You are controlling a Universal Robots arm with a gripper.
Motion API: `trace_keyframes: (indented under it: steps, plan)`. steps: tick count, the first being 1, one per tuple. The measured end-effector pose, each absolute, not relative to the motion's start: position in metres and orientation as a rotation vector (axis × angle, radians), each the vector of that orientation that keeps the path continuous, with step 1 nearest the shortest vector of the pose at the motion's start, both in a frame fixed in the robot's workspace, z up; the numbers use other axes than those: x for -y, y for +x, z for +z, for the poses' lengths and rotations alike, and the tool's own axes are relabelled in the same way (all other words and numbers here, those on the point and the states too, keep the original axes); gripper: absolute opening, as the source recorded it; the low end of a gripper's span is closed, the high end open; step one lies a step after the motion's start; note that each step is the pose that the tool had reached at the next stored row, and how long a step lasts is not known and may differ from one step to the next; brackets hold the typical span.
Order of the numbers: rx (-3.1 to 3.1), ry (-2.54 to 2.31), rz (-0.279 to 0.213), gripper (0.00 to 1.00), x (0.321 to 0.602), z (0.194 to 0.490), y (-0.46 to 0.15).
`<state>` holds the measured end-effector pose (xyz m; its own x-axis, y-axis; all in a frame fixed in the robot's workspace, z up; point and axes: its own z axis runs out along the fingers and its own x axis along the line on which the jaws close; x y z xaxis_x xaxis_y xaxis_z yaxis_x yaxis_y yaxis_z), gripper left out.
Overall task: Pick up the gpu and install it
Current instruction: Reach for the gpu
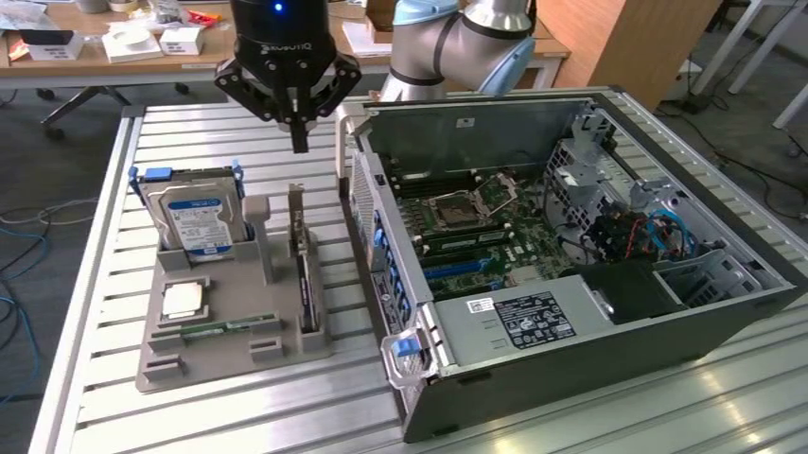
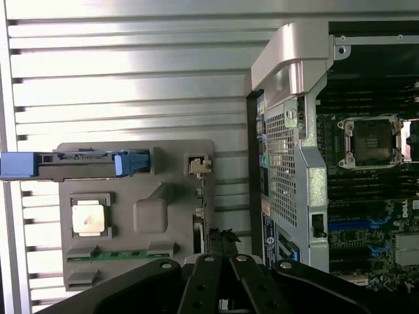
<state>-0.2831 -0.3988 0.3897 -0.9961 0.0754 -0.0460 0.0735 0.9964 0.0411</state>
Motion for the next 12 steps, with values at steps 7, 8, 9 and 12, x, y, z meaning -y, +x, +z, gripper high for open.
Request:
trace_keyframes:
  steps: [7, 8, 9, 12]
  plan:
    - [-3.092, 0.115, 0.061, 0.10, 0.3989, 0.3897, -0.2830]
    - [-3.092, 0.116, 0.061, 0.10, 0.3989, 0.3897, -0.2832]
    - [-3.092, 0.117, 0.061, 0.10, 0.3988, 0.3897, -0.2838]
    - [-3.092, 0.121, 0.061, 0.10, 0.3988, 0.3897, -0.2851]
